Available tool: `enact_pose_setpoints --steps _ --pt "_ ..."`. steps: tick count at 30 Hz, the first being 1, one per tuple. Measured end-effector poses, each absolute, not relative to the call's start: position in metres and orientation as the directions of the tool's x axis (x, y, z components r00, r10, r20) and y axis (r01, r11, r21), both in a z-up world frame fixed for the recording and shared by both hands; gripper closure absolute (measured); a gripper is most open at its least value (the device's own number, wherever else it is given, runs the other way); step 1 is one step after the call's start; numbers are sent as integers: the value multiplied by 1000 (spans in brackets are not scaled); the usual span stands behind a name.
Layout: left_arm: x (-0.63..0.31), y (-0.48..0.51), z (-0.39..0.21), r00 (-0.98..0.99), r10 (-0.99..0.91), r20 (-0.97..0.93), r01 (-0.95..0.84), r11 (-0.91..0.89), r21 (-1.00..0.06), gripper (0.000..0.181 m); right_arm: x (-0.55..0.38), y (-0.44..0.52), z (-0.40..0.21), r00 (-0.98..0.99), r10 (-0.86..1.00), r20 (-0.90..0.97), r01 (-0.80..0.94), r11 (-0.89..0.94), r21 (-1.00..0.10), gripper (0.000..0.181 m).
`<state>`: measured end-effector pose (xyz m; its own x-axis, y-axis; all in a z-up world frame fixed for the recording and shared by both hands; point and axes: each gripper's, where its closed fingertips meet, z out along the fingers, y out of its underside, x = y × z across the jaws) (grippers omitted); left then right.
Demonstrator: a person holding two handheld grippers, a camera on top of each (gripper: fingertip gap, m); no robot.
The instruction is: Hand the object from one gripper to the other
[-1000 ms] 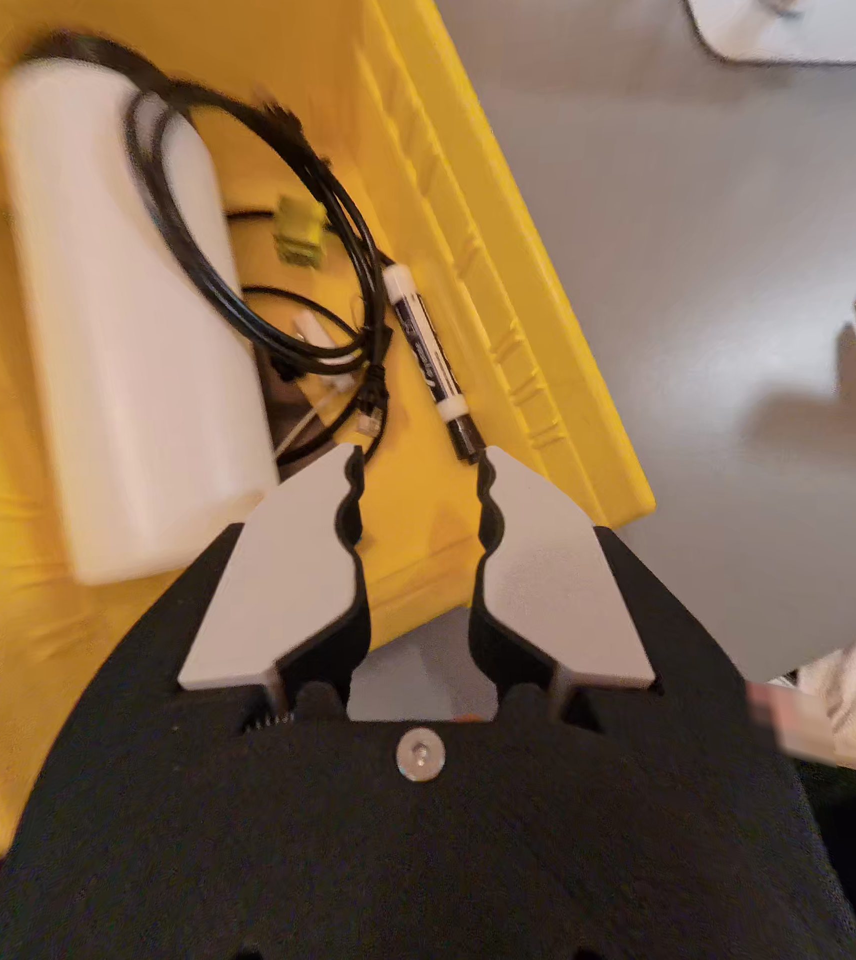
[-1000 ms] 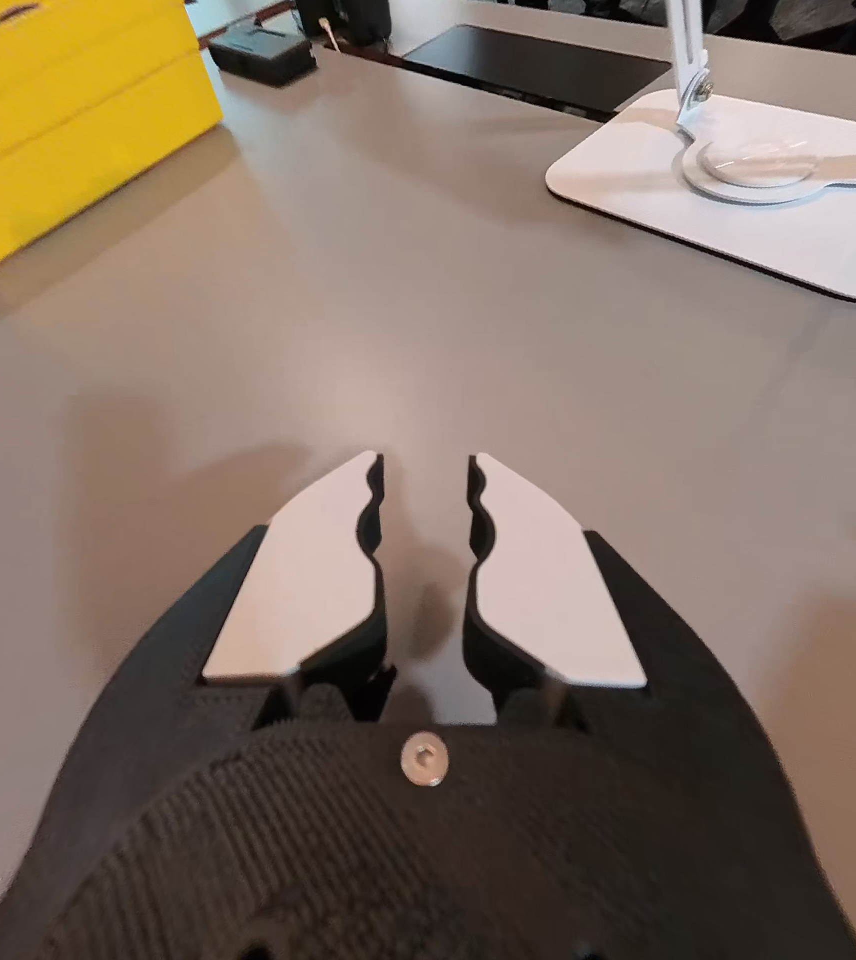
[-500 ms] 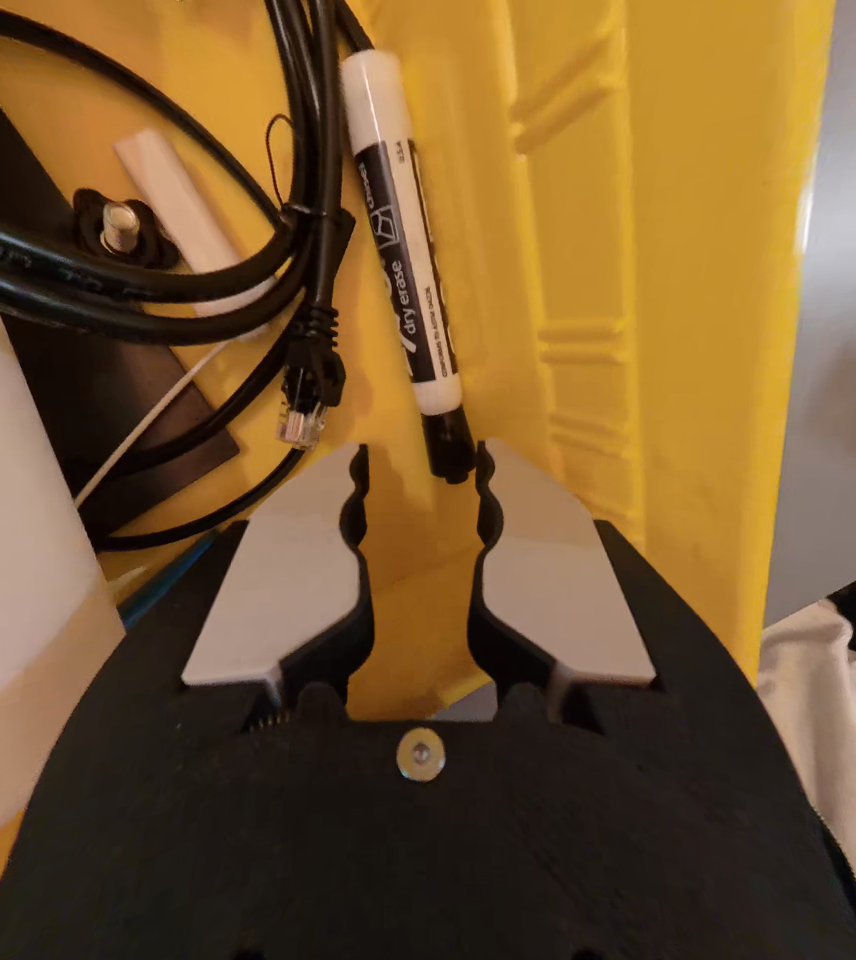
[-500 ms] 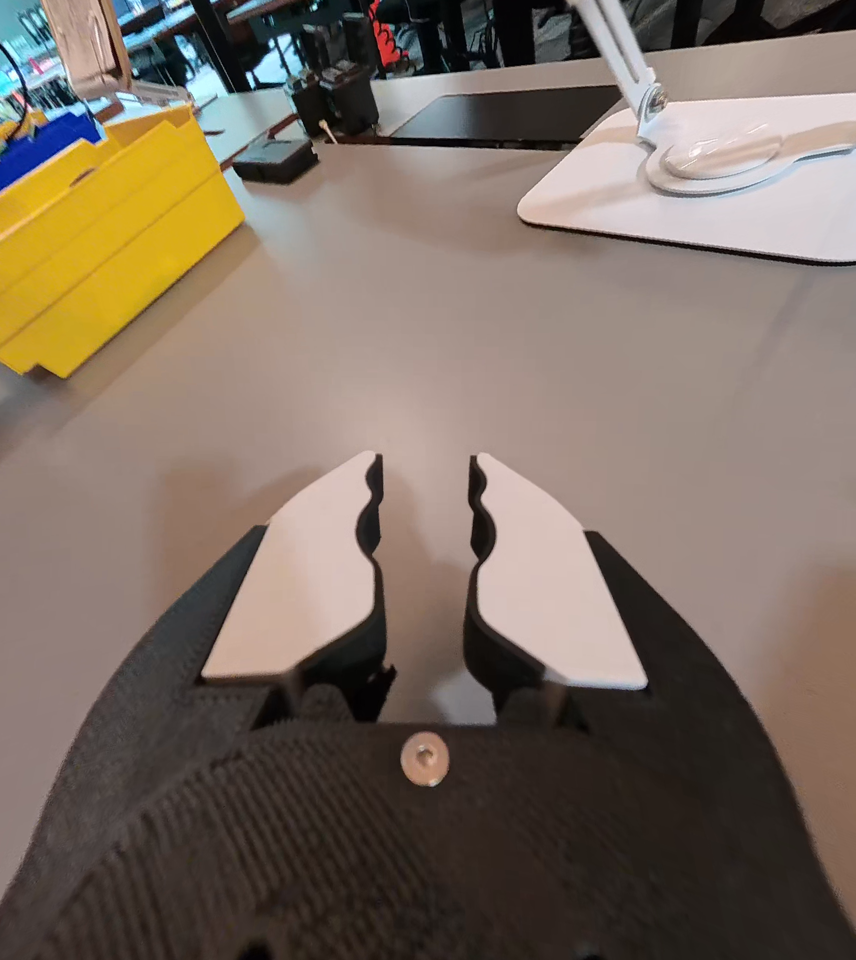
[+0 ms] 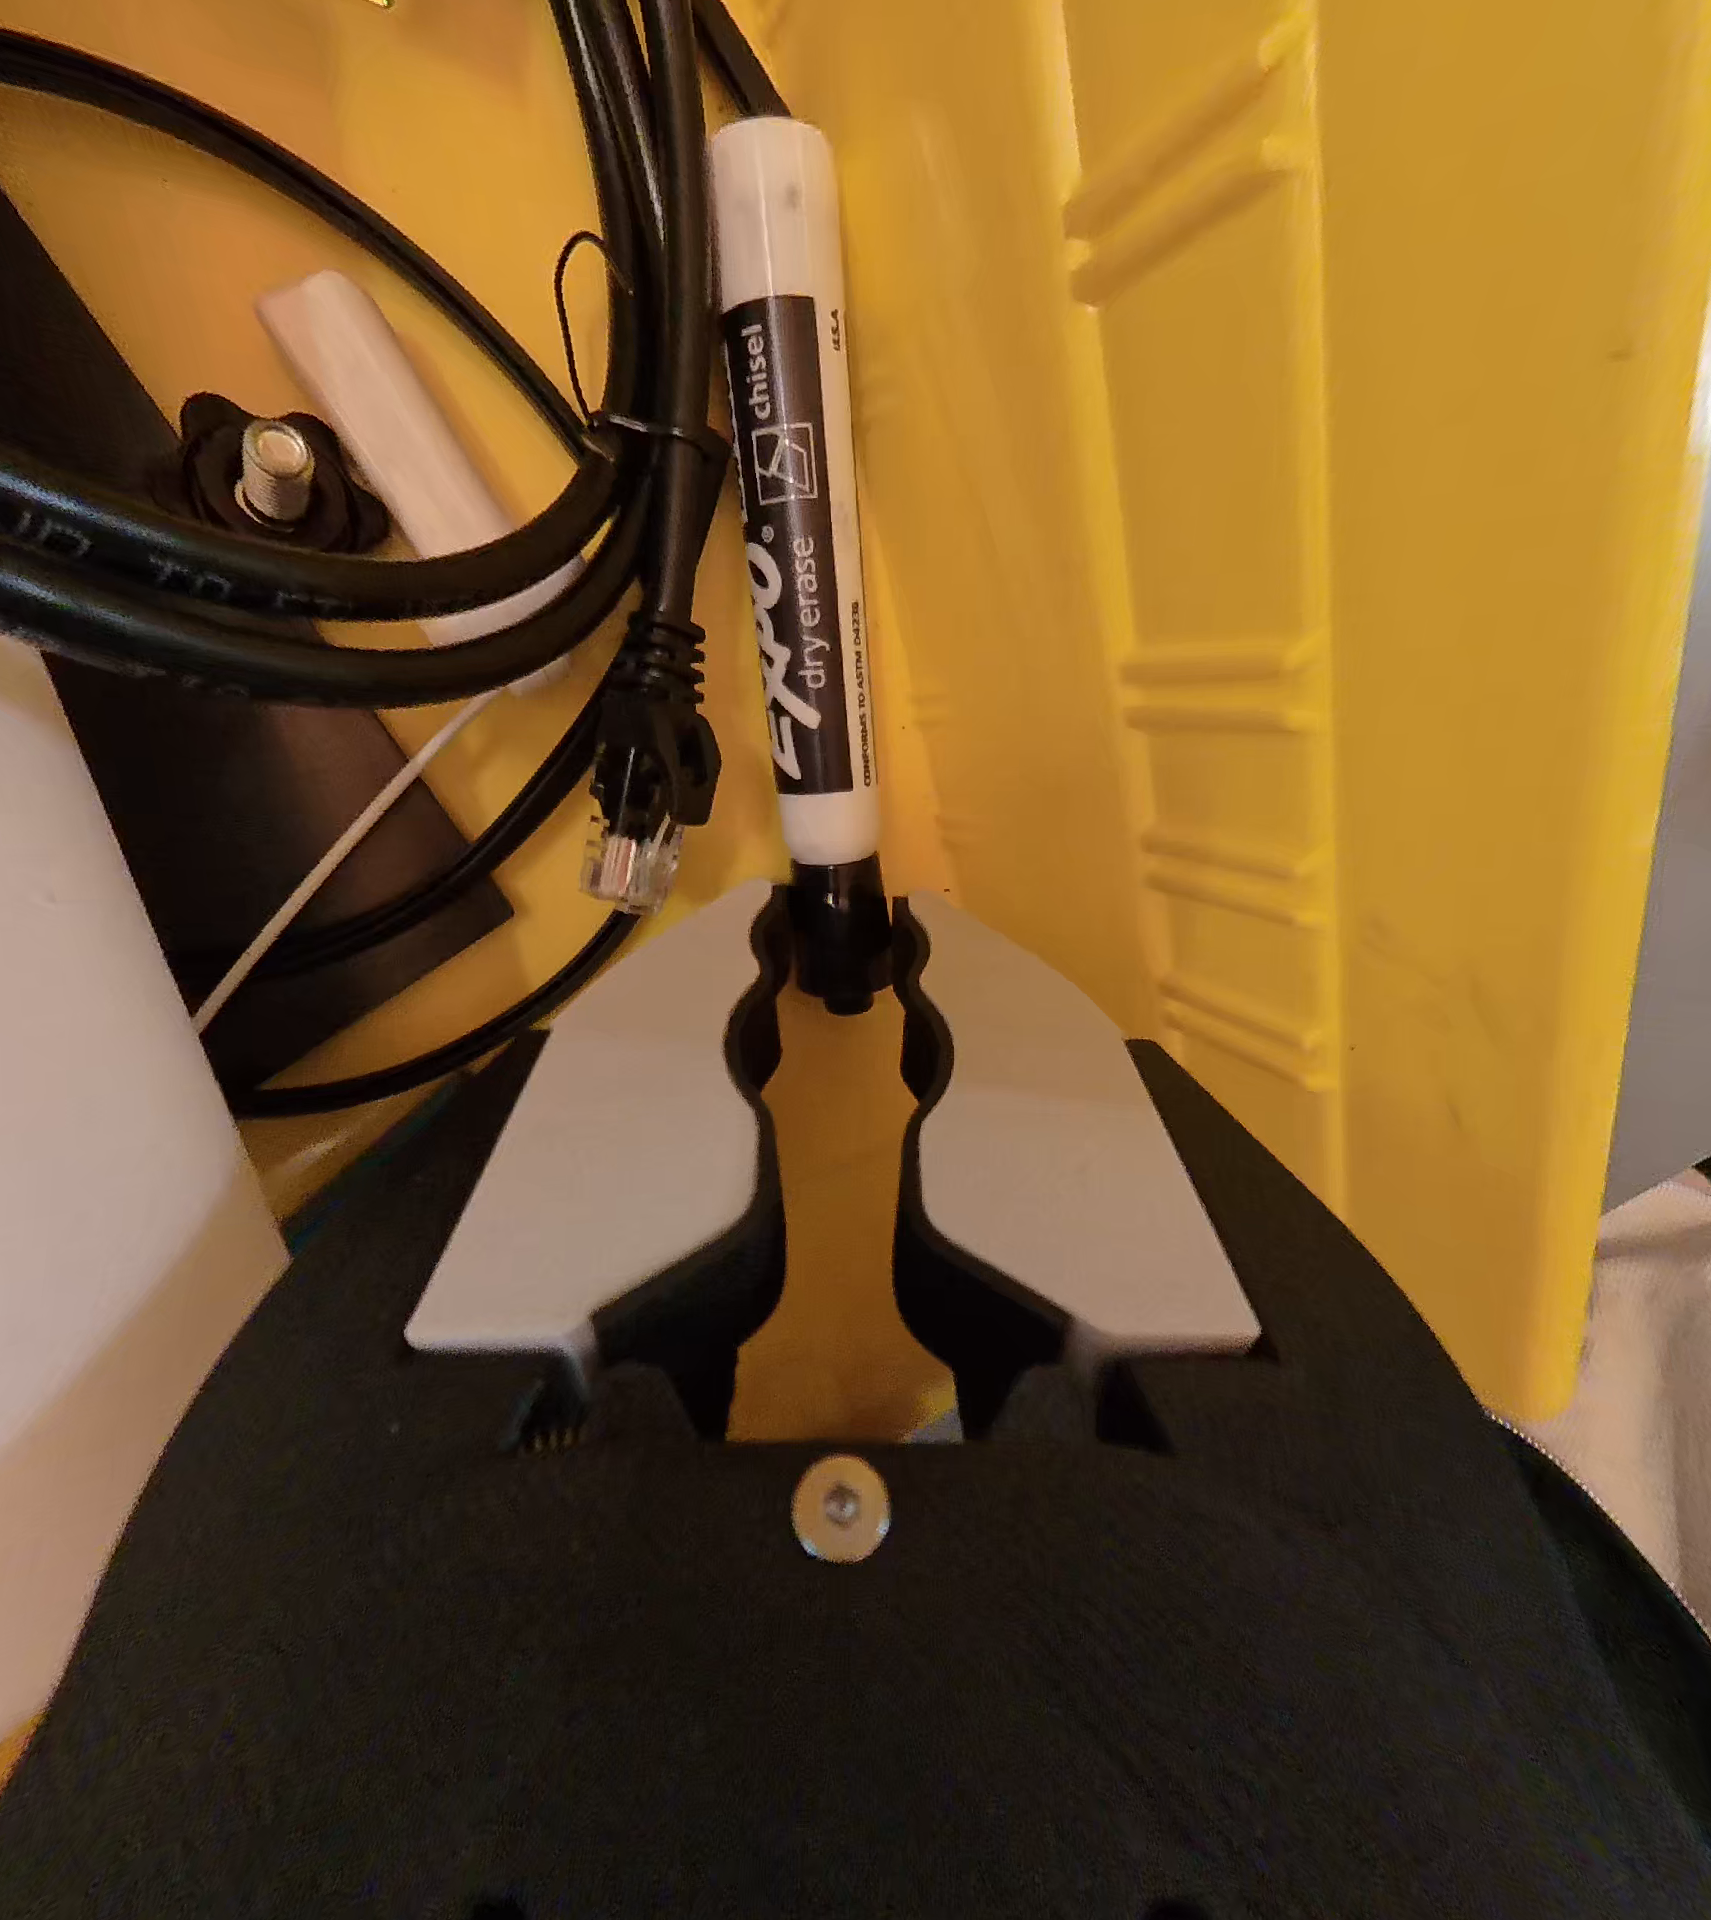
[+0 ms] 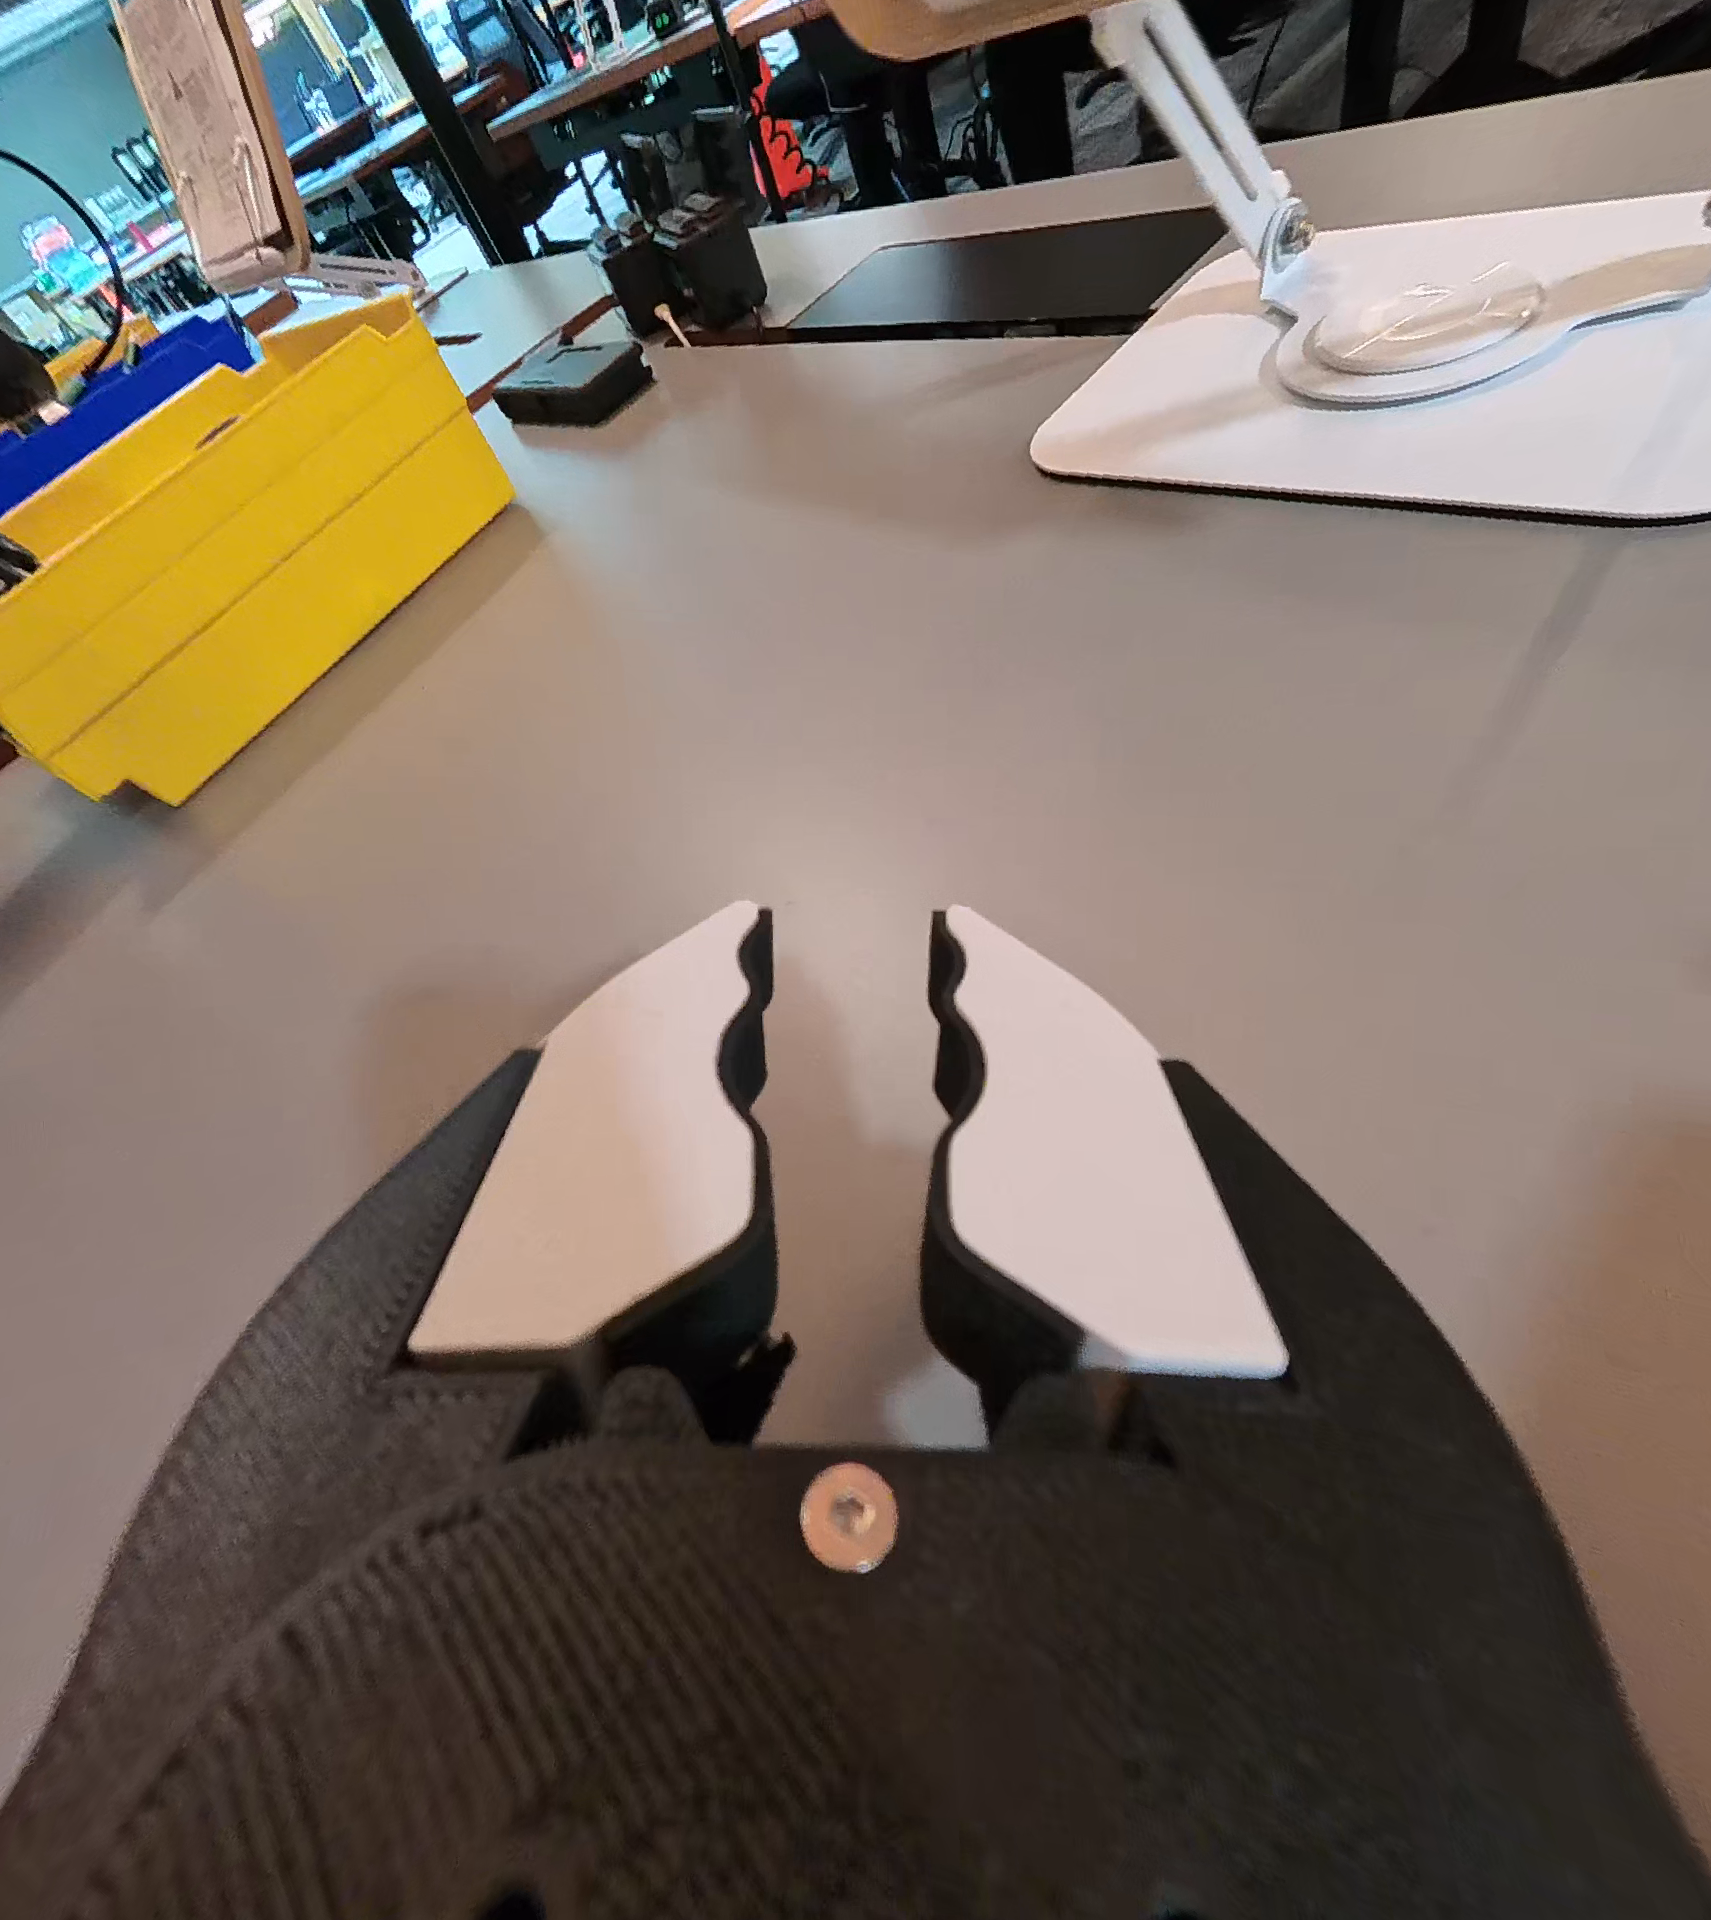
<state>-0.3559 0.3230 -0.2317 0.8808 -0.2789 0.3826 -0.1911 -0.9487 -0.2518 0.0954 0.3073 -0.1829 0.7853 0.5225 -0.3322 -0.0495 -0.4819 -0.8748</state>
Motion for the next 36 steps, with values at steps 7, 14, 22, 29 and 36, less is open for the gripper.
enact_pose_setpoints --steps 7,14,22,29,36 --pt "-358 316 -233 903 -312 294 -264 -945 -193 158 87 305 -190 798 543 -262 42 -484 -874 152" --pt "-360 321 -233 913 -348 214 -307 -930 -200 162 83 304 -193 802 555 -223 87 -477 -874 152" --pt "-370 332 -176 881 -305 361 -123 -886 -448 162 83 305 -193 797 556 -236 80 -485 -871 152" --pt "-386 331 -72 736 -419 532 179 -637 -750 163 83 304 -191 797 560 -226 83 -473 -877 153" --pt "-340 311 23 359 -744 564 404 -421 -812 163 83 305 -180 797 567 -206 58 -412 -909 154"
